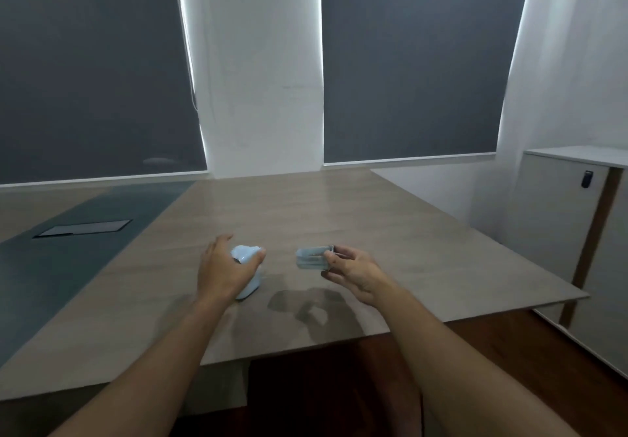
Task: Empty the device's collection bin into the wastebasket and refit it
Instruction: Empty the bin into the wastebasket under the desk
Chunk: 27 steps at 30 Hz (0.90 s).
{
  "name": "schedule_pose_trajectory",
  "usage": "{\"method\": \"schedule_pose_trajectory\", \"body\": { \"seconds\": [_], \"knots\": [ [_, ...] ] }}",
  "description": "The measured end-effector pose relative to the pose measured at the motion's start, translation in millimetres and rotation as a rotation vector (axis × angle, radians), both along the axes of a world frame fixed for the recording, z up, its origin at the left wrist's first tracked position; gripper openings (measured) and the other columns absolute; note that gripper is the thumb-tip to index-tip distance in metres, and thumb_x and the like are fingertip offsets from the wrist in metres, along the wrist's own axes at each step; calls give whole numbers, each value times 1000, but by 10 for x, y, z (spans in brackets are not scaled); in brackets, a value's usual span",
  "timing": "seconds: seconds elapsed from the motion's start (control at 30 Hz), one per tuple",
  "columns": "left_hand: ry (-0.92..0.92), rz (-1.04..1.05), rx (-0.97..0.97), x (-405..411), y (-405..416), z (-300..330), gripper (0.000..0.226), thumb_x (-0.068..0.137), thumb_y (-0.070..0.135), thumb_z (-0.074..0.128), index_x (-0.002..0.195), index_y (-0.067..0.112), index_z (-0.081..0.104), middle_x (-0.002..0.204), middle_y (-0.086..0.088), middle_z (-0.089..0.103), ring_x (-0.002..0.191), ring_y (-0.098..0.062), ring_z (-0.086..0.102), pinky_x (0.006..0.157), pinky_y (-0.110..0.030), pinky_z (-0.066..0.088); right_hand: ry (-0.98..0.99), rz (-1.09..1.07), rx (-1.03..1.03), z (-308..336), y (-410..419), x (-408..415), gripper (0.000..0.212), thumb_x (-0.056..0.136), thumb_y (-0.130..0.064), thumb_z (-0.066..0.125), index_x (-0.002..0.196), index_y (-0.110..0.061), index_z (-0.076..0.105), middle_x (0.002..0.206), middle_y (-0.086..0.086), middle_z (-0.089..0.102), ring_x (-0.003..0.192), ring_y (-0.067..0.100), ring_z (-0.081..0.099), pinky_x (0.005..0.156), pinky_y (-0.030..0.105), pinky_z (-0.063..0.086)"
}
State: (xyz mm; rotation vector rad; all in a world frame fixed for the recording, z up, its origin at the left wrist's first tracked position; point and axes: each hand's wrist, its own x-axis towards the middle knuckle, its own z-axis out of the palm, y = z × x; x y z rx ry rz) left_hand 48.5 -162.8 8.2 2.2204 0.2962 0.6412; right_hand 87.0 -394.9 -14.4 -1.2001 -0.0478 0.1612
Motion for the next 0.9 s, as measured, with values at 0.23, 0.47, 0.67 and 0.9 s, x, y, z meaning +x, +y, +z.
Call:
{"method": "schedule_pose_trajectory", "body": {
  "seconds": [0.23, 0.47, 0.67, 0.9],
  "knots": [
    [-137, -270, -37, -51, -898, 393, 51, 81, 40, 69, 120, 8, 65, 124, -11, 69, 117, -28, 62, 100, -34, 45, -46, -113, 13, 302, -868, -484, 38, 87, 3, 66, 123, 5, 53, 109, 19, 63, 92, 28, 66, 82, 36, 60],
    [-30, -609, -179, -368, -2247, 285, 45, 86, 44, 62, 109, 8, 74, 111, -9, 75, 106, -22, 67, 88, -24, 46, -36, -371, -49, 265, -2002, -1218, 45, 77, 4, 76, 118, 4, 56, 105, 21, 67, 85, 30, 70, 71, 36, 63],
    [108, -826, -297, -571, -3081, -144, 72, 65, 67, 57, 101, 8, 77, 98, -9, 78, 95, -23, 73, 91, -41, 57, 55, -475, -227, -58, -2716, -1871, 30, 75, 1, 78, 103, -5, 68, 100, 16, 71, 97, 31, 65, 102, 47, 50],
    [411, -971, -292, -801, -3666, -1243, 42, 67, 68, 57, 65, 28, 69, 84, -4, 78, 89, -21, 74, 91, -46, 57, 277, -475, -253, -925, -3320, -2379, 29, 77, 4, 75, 103, -7, 67, 99, 12, 74, 94, 26, 72, 82, 34, 61]
  ]
}}
